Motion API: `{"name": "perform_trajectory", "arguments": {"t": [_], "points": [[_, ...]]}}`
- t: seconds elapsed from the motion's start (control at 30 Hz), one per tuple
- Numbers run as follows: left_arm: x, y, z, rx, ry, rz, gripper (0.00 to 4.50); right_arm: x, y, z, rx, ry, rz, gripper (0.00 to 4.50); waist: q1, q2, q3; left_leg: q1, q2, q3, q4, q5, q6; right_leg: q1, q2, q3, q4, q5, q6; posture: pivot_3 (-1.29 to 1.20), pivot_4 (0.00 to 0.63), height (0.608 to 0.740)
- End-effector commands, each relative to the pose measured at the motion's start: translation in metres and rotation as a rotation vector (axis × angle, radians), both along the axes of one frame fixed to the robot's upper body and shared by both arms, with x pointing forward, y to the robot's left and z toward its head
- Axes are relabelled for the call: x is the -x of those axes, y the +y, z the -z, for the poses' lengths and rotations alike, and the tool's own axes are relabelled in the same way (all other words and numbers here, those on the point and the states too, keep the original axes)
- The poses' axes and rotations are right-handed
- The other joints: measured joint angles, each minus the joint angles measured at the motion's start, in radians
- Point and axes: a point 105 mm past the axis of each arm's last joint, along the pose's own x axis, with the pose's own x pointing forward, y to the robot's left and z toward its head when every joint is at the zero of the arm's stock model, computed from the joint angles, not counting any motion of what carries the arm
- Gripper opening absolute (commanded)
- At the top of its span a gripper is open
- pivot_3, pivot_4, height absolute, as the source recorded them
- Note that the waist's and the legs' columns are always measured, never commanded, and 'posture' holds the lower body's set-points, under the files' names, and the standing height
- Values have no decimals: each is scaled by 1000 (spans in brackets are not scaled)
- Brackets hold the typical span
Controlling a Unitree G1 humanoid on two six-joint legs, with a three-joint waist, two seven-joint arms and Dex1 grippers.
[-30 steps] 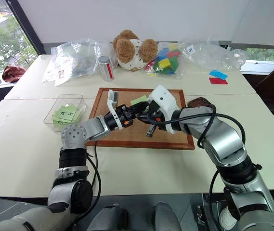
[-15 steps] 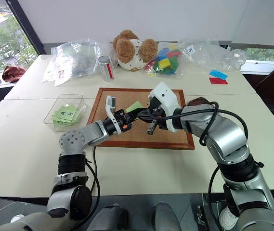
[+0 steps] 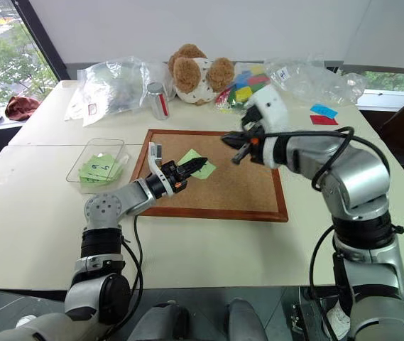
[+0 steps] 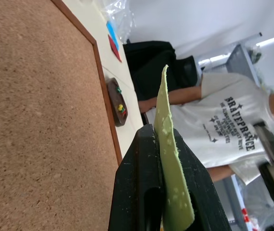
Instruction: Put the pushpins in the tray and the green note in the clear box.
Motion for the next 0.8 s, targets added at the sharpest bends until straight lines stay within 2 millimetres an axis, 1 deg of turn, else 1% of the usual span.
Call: {"name": "perform_trajectory", "arguments": {"t": [0.03, 0.1, 0.17, 0.23, 0.3, 0.33, 0.4, 0.63, 0.7, 0.8], "points": [[-1, 8, -17, 45, -51, -36, 40, -33, -60, 1, -27, -24, 245, 0, -1, 0, 0, 0, 0, 0, 0, 0, 0, 0, 0, 0, 0, 0, 0, 0, 150, 740], [-1, 11, -20, 50, -55, -47, 40, -48, -88, 12, -37, -4, 347, 0, -2, 0, 0, 0, 0, 0, 0, 0, 0, 0, 0, 0, 0, 0, 0, 0, 150, 740], [-1, 13, -22, 50, -60, -54, 40, -61, -110, 25, -36, 12, 421, 0, -3, 0, 0, 0, 0, 1, -1, 0, 0, -1, 0, 0, 0, 0, 0, 0, 150, 740], [-1, 14, -24, 53, -63, -60, 40, -71, -128, 42, -43, 49, 486, 0, -5, 0, 0, 0, 0, 1, -1, 0, 0, -1, 0, 0, 0, 0, 0, 0, 150, 740], [-1, 15, -25, 52, -67, -65, 40, -78, -141, 61, -59, 91, 539, 0, -8, 0, 0, 0, 0, 2, -1, 0, 0, -1, 1, 1, 1, 0, 0, 0, 150, 740], [-1, 15, -25, 50, -69, -66, 40, -80, -146, 68, -56, 99, 559, 0, -7, 0, 0, 1, 0, 2, -1, 0, -1, -1, 1, 1, 1, 0, 0, 0, 150, 740], [-1, 15, -25, 45, -72, -69, 40, -84, -151, 72, -66, 105, 575, 0, -7, 0, 0, 1, 0, 2, -1, 0, -1, -1, 1, 1, 1, 0, 0, 0, 150, 740], [0, 15, -24, 33, -81, -66, 40, -90, -151, 85, -91, 129, 571, 0, -6, 0, 0, 0, 0, 2, -1, 1, -1, -1, 1, 1, 1, 0, 0, 0, 150, 740], [0, 15, -24, 29, -81, -66, 0, -90, -152, 90, -92, 140, 580, 582, -5, 0, 0, 0, 0, 2, -1, 0, -1, 0, 1, 1, 0, 0, 0, 0, 150, 740], [1, 15, -23, 26, -82, -67, 0, -90, -152, 92, -105, 151, 580, 1809, -6, 0, 0, 0, 0, 2, -1, 0, -1, 0, 1, 1, 0, 0, 0, 0, 150, 740]]}}
